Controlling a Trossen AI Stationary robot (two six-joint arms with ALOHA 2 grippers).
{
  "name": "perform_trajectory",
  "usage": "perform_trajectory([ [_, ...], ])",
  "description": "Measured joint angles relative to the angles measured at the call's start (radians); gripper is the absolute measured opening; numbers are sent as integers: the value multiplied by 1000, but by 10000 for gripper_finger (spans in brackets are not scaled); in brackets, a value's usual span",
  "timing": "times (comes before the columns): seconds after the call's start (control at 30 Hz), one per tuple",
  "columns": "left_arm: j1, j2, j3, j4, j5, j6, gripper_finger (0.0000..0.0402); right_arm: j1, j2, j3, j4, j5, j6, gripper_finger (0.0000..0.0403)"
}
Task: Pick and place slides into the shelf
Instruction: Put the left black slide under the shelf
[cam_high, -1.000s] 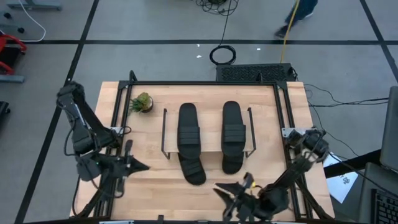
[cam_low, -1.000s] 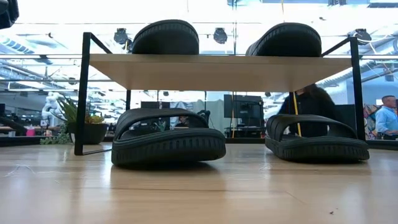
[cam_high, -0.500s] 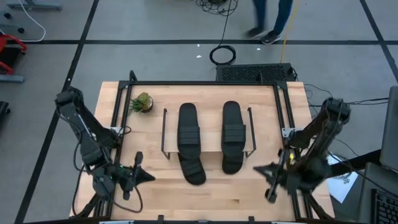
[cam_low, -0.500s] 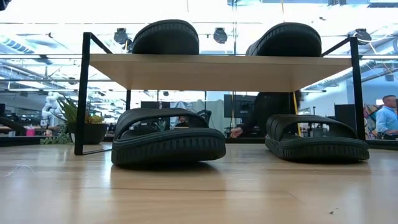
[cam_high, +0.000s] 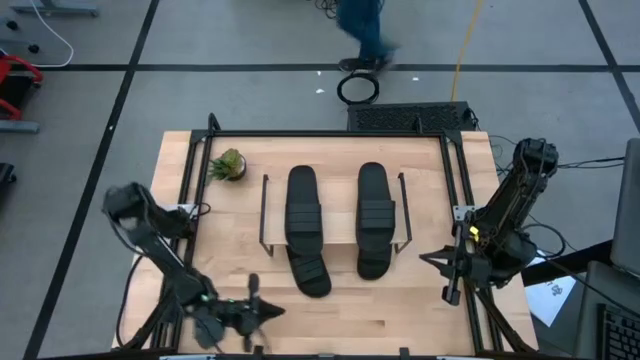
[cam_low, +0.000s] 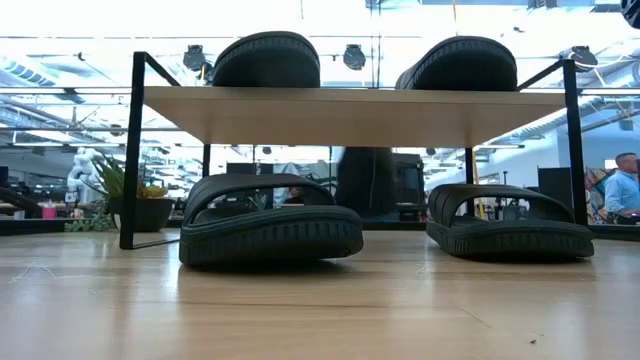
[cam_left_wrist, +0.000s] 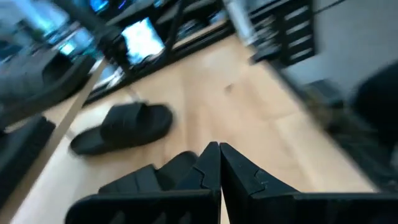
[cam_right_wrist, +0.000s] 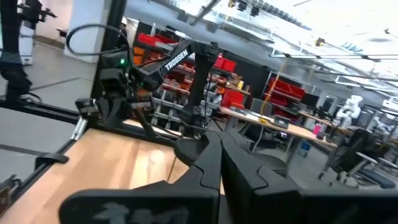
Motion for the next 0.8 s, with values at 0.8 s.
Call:
perform_trajectory([
  [0.8,229,455,900,-1313,89,-650,0,15,1,0,-326,-78,317,0],
])
